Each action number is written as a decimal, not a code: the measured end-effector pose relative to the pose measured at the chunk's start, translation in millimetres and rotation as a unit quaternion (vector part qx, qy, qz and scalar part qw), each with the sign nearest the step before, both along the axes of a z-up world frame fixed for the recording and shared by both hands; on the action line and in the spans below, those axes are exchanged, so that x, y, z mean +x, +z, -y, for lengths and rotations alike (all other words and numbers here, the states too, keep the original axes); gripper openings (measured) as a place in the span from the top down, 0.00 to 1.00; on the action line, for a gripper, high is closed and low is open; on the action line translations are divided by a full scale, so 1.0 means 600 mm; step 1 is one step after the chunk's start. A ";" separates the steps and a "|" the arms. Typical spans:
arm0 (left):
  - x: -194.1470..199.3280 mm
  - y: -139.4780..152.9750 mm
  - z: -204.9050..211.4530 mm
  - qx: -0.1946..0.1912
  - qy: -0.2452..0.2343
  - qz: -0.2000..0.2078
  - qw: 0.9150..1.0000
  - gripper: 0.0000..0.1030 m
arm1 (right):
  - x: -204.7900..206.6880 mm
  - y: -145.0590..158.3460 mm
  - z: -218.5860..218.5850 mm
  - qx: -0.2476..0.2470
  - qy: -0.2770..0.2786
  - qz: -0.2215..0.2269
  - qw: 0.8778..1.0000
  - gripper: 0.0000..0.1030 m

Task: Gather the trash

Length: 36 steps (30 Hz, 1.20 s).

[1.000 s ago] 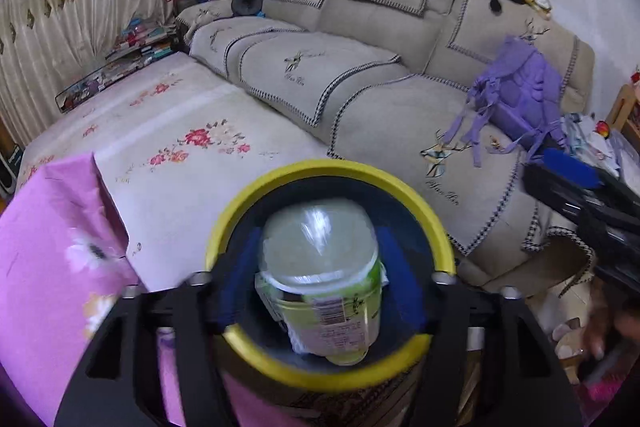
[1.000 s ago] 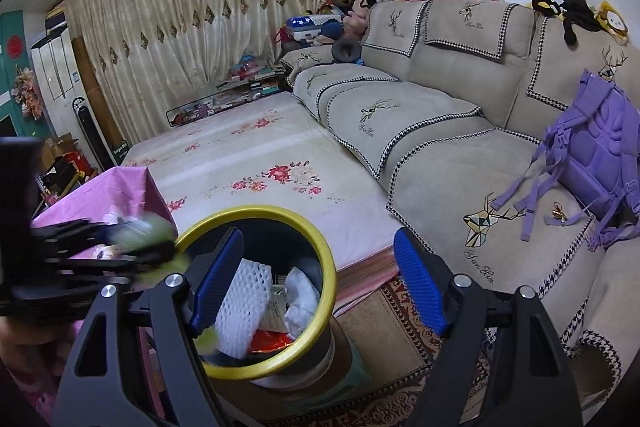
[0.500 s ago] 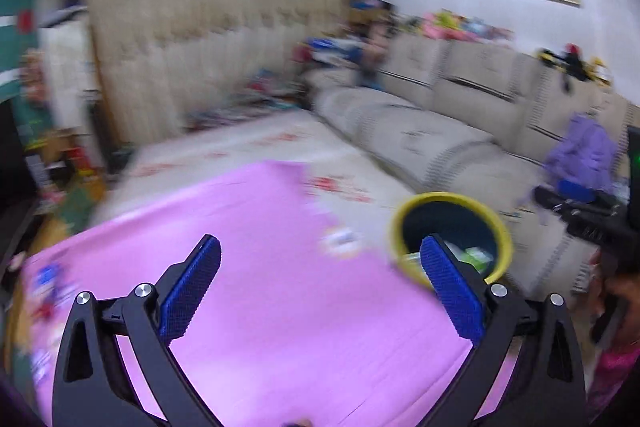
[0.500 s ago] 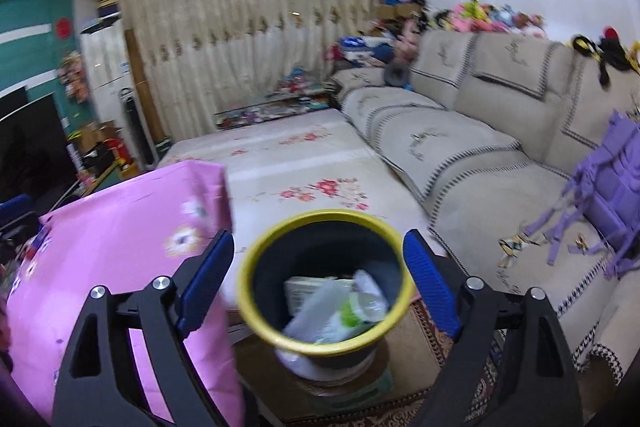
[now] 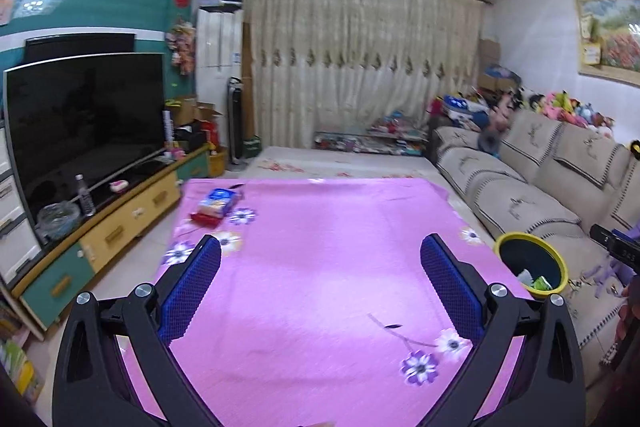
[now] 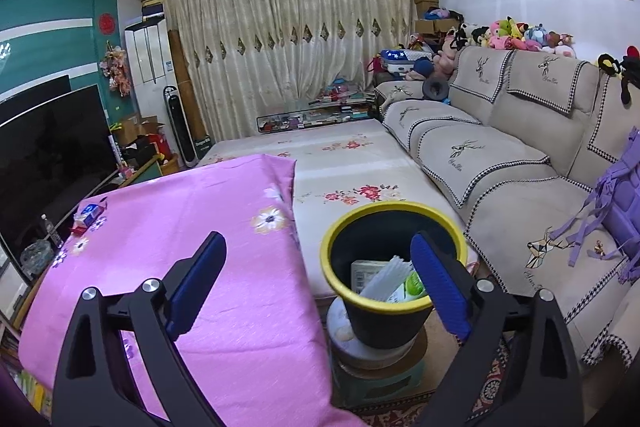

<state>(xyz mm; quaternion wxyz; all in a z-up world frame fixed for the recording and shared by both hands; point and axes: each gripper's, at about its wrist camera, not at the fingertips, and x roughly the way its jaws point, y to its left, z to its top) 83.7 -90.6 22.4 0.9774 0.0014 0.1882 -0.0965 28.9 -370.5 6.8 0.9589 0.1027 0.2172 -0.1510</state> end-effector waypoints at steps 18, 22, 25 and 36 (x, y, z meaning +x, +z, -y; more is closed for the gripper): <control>-0.010 -0.010 -0.032 -0.014 0.005 -0.015 1.000 0.05 | -0.017 0.014 -0.027 -0.020 0.005 0.005 1.000 0.13; -0.009 -0.008 -0.032 -0.014 0.008 -0.015 1.000 0.05 | -0.015 0.017 -0.030 -0.022 0.008 0.005 1.000 0.13; -0.010 -0.009 -0.031 -0.014 0.008 -0.016 1.000 0.05 | -0.012 0.018 -0.031 -0.023 0.009 0.004 1.000 0.13; -0.002 -0.020 -0.029 -0.013 0.005 -0.025 1.000 0.05 | -0.007 0.017 -0.031 -0.024 0.011 0.001 1.000 0.13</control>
